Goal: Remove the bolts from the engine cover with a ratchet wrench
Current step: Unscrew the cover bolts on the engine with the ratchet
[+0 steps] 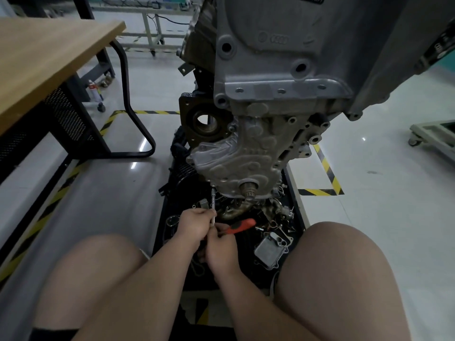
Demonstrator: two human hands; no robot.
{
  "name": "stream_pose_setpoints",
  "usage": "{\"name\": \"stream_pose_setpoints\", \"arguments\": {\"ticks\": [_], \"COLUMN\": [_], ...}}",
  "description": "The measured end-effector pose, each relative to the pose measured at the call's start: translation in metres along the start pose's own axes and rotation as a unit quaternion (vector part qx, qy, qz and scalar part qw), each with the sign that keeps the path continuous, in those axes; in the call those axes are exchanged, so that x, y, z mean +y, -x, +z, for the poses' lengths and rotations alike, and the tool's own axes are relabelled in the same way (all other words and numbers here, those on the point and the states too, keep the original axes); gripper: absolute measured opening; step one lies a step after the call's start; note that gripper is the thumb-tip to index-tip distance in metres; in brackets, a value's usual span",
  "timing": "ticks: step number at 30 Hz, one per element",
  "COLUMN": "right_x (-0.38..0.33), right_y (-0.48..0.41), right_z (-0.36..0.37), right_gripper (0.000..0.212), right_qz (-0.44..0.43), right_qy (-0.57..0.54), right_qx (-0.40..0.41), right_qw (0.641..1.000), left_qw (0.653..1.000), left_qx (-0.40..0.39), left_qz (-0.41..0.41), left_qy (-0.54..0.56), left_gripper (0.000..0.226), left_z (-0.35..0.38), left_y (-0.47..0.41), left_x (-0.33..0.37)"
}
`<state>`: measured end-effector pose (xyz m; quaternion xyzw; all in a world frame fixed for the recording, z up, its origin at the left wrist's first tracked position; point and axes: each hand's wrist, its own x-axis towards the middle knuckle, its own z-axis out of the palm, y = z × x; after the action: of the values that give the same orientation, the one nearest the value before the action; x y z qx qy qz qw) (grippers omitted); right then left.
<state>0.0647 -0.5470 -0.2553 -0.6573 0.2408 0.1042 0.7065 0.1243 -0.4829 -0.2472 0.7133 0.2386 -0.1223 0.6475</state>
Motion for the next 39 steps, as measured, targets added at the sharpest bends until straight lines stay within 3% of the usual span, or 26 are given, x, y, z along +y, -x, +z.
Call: {"name": "stream_pose_setpoints", "arguments": {"ticks": [3, 10, 16, 20, 24, 29, 34, 39], "right_x": [0.000, 0.002, 0.000, -0.002, -0.007, -0.012, -0.011, -0.012], "right_y": [0.003, 0.012, 0.010, 0.009, 0.013, 0.013, 0.011, 0.011], "right_z": [-0.004, 0.002, -0.001, 0.002, 0.004, 0.009, 0.007, 0.005], "right_gripper": [0.017, 0.019, 0.022, 0.023, 0.046, 0.045, 0.045, 0.052], "right_qz": [-0.041, -0.044, -0.045, 0.018, 0.106, 0.211, 0.226, 0.233], "right_qy": [0.070, 0.010, 0.042, -0.064, -0.166, -0.362, -0.419, -0.394], "right_qx": [0.005, 0.048, 0.059, 0.041, 0.005, -0.069, -0.088, -0.097], "right_qw": [0.997, 0.998, 0.996, 0.997, 0.980, 0.905, 0.875, 0.884], "left_qw": [1.000, 1.000, 1.000, 0.997, 0.983, 0.972, 0.972, 0.973], "left_qx": [-0.002, -0.009, -0.007, 0.004, -0.021, -0.054, -0.072, -0.081], "left_qz": [0.001, 0.005, 0.000, 0.036, 0.045, 0.038, 0.028, 0.012], "left_qy": [0.013, 0.023, -0.003, -0.070, -0.179, -0.227, -0.222, -0.215], "left_gripper": [0.021, 0.024, 0.025, 0.033, 0.036, 0.036, 0.035, 0.034], "left_z": [-0.001, 0.003, 0.005, 0.002, -0.005, -0.009, -0.013, -0.015], "left_y": [-0.002, -0.002, -0.004, -0.007, -0.005, -0.003, -0.005, -0.006], "left_x": [-0.001, 0.004, -0.001, 0.001, 0.007, 0.012, 0.012, 0.012]}}
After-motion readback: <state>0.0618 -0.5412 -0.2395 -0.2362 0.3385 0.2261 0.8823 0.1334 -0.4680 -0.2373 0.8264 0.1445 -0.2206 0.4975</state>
